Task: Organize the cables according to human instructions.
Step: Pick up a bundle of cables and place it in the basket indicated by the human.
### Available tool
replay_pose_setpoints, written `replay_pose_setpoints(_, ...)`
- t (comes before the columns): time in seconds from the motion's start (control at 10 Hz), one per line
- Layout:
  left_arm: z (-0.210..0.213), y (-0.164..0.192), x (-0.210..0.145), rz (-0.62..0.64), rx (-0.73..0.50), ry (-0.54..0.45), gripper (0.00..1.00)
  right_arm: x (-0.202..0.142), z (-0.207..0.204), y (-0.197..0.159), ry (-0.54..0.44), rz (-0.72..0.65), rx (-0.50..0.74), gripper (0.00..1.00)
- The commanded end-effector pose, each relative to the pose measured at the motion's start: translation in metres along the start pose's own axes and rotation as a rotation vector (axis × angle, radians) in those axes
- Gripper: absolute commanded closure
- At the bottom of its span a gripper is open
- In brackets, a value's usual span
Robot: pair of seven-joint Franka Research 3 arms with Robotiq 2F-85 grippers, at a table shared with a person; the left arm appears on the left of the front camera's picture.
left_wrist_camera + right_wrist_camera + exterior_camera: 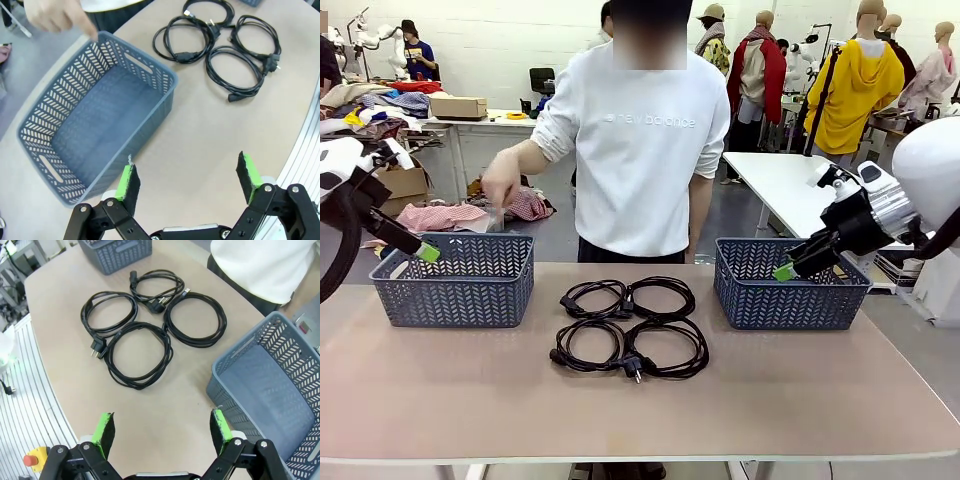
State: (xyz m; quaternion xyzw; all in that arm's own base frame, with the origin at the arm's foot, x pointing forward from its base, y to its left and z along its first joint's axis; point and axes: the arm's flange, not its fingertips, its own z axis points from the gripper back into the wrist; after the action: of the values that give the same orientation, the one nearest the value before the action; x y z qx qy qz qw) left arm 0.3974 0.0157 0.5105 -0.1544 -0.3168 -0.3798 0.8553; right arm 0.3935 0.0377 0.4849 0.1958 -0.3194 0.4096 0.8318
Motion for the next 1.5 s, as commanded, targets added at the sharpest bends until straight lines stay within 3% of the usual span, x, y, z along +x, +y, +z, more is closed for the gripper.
replay_pose_setpoints(0.0,0.0,0.002,-0.002,-0.014,-0.018,-0.019,0.0,0.0,-0.002,-0.005,-0.022,0.021,0.013,0.0)
replay_pose_setpoints(1.1,0.0,0.0,-0.001,0.0,-0.001,0.001,0.0,0.0,-0.002,-0.005,-0.022,0.021,0.013,0.0)
replay_pose_setpoints(1.4,-0.037,-0.036,0.046,-0.271,-0.042,0.123,0.0,0.0,-0.002,-0.005,-0.022,0.021,0.013,0.0)
